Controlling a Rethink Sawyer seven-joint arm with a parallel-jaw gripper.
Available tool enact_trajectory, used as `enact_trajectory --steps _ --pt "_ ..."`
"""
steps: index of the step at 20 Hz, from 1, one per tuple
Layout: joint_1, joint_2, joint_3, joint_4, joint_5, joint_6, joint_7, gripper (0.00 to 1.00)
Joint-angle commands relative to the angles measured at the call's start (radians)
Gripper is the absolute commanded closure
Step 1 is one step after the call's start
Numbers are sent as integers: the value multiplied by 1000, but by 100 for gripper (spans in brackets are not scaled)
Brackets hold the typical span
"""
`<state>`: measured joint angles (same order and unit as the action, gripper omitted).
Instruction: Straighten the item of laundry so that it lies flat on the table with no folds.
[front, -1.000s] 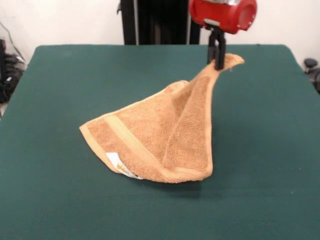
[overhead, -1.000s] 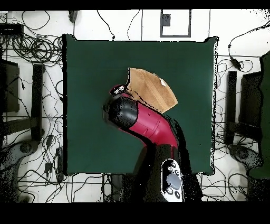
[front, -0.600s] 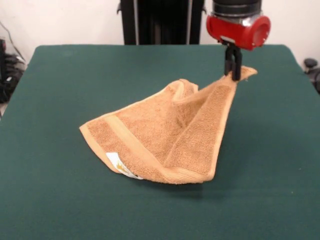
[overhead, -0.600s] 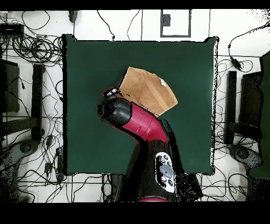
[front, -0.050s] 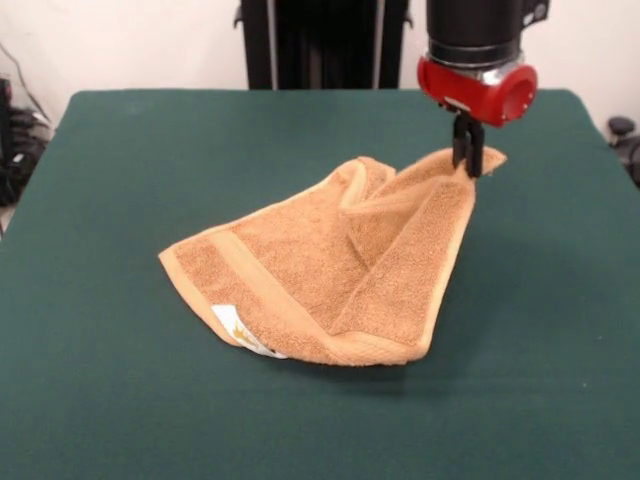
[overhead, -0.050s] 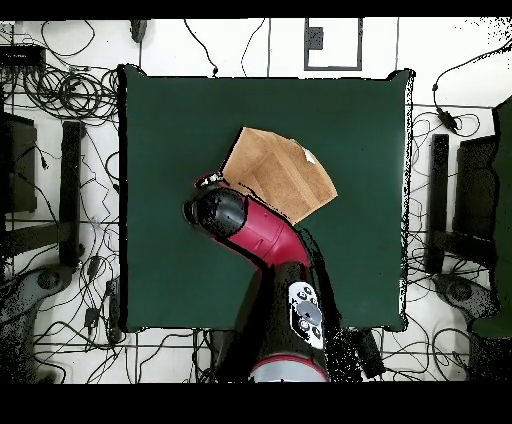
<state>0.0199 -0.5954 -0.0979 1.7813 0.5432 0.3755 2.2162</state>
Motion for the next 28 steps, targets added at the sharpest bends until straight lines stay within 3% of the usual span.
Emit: enact_trajectory --steps 1,6,12,28 --pt "42 27 126 146 108 54 285 100" --pt "34 -16 182 223 199 72 295 100" --pt "41 -20 187 231 241 98 290 100" --pt "103 -32 141 216 234 292 374 100"
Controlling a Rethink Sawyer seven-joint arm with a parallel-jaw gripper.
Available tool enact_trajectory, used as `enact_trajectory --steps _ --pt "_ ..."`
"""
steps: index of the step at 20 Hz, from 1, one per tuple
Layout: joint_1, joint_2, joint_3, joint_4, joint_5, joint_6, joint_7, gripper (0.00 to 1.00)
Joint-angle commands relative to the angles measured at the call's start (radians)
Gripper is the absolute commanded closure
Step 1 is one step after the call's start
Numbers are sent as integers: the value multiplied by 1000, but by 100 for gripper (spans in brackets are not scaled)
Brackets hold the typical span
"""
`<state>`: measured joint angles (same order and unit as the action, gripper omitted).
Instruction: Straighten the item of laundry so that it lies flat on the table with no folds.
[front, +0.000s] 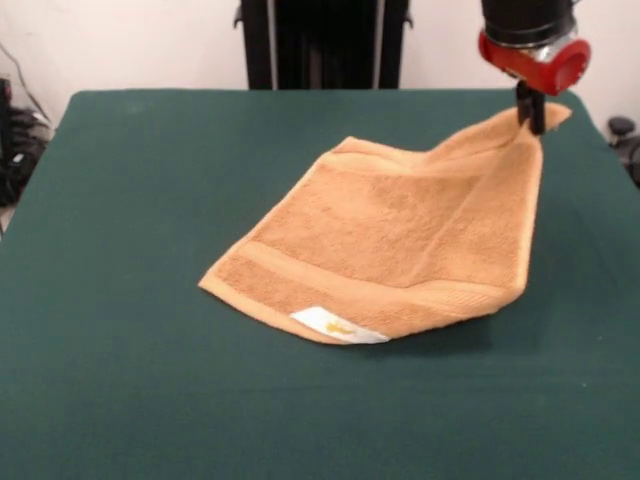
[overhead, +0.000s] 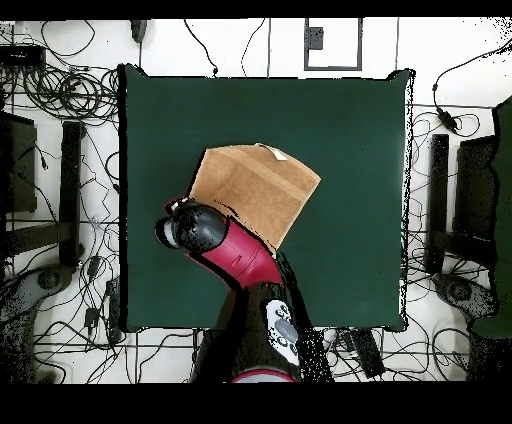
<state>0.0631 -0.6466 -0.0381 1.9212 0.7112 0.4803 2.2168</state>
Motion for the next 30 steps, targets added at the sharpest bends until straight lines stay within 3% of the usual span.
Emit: enact_trajectory --steps 1,6,12,13,17,25,30 --pt "65 23 71 67 60 187 374 100" --pt "83 27 28 48 21 192 353 100" --pt "105 46 -47 -20 -92 207 292 100" --pt "107 47 -53 -26 -99 198 288 0" --pt "147 107 -127 -112 -112 84 326 0" --pt "227 112 -221 -202 -108 95 379 0" --pt "229 128 -244 -244 -84 77 374 0"
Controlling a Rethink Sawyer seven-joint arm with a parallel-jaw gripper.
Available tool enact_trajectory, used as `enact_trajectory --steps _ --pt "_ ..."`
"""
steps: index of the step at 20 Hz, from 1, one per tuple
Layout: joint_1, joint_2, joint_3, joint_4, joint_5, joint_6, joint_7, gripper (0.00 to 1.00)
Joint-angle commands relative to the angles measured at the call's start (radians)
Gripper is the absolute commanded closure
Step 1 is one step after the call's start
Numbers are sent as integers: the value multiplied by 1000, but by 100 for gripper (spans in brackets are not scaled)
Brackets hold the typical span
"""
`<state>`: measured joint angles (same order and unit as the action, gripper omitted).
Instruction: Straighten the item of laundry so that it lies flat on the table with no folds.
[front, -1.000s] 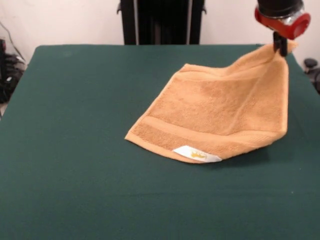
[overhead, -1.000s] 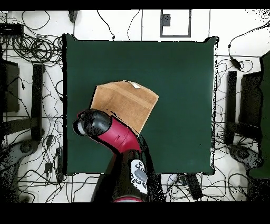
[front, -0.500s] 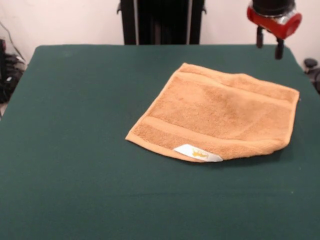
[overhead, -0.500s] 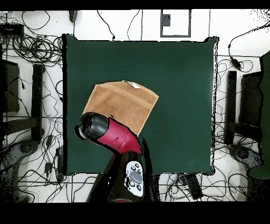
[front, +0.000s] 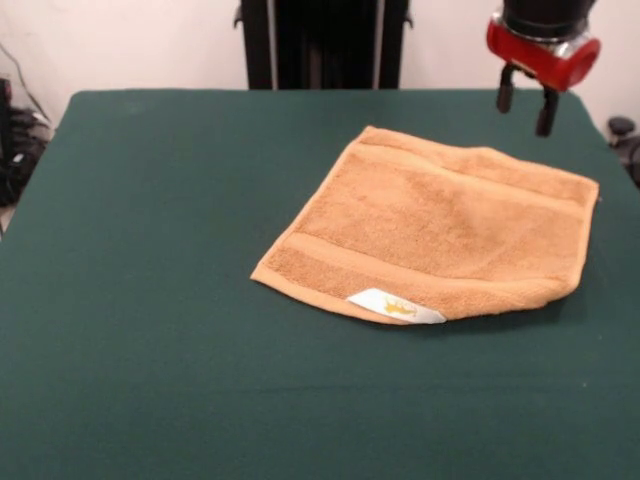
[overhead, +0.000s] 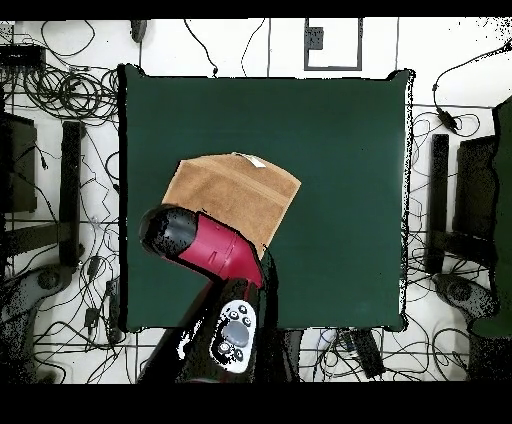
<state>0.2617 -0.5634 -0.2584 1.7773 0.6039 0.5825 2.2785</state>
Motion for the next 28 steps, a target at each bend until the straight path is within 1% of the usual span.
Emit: enact_trajectory --steps 1,3,5,8,10,13,17,21,25,28 --pt "33 51 -26 -113 30 -32 317 0" --pt "30 71 -25 -140 50 -71 324 0" --pt "31 98 -45 -183 54 -88 336 0" --pt "24 146 -91 -275 36 -45 350 0" --pt "1 162 -83 -304 43 -47 342 0" --pt "-19 197 -69 -347 62 -86 341 0" --pt "-8 281 -71 -428 102 -133 392 0" --pt "-17 356 -53 -517 140 -176 398 0" --pt "-20 438 -67 -630 162 -173 407 0" --pt "-23 497 -71 -694 171 -164 410 0"
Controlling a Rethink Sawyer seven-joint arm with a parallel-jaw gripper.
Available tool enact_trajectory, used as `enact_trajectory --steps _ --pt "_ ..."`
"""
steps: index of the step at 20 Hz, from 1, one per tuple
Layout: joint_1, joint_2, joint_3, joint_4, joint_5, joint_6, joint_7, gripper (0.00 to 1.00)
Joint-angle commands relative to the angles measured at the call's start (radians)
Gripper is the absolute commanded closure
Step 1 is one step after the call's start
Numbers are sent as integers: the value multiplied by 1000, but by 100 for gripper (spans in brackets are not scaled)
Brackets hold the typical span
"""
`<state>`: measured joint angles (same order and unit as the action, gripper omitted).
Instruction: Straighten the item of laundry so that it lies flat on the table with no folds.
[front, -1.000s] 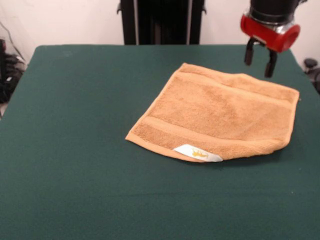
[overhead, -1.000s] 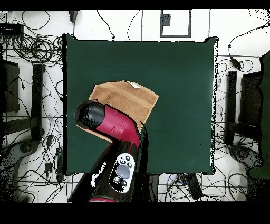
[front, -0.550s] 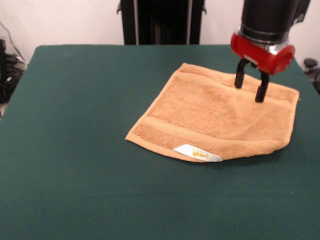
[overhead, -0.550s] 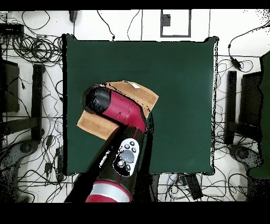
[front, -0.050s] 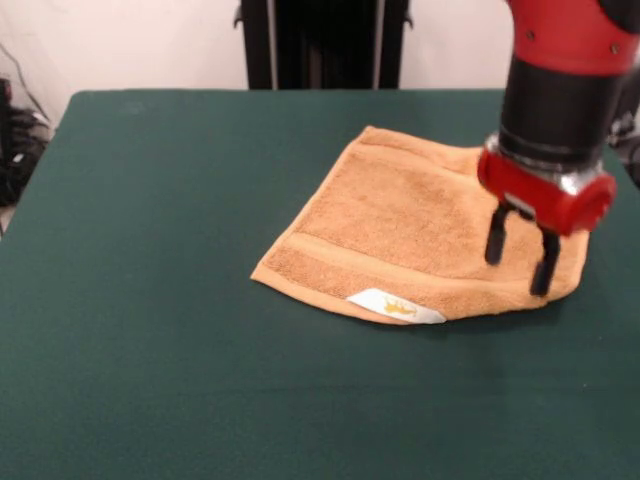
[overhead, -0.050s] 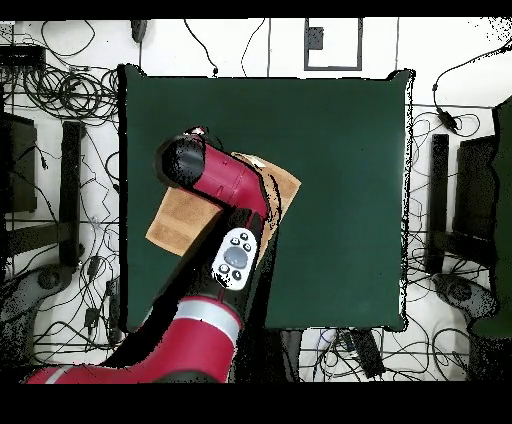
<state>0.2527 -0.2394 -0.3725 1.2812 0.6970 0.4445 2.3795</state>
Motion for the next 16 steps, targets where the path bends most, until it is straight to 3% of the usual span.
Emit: enact_trajectory --steps 1,5,16 --pt "-14 196 33 -222 78 -15 314 0" --pt "-7 247 -27 -271 39 137 350 0" --pt "25 205 -59 -195 2 248 353 0"
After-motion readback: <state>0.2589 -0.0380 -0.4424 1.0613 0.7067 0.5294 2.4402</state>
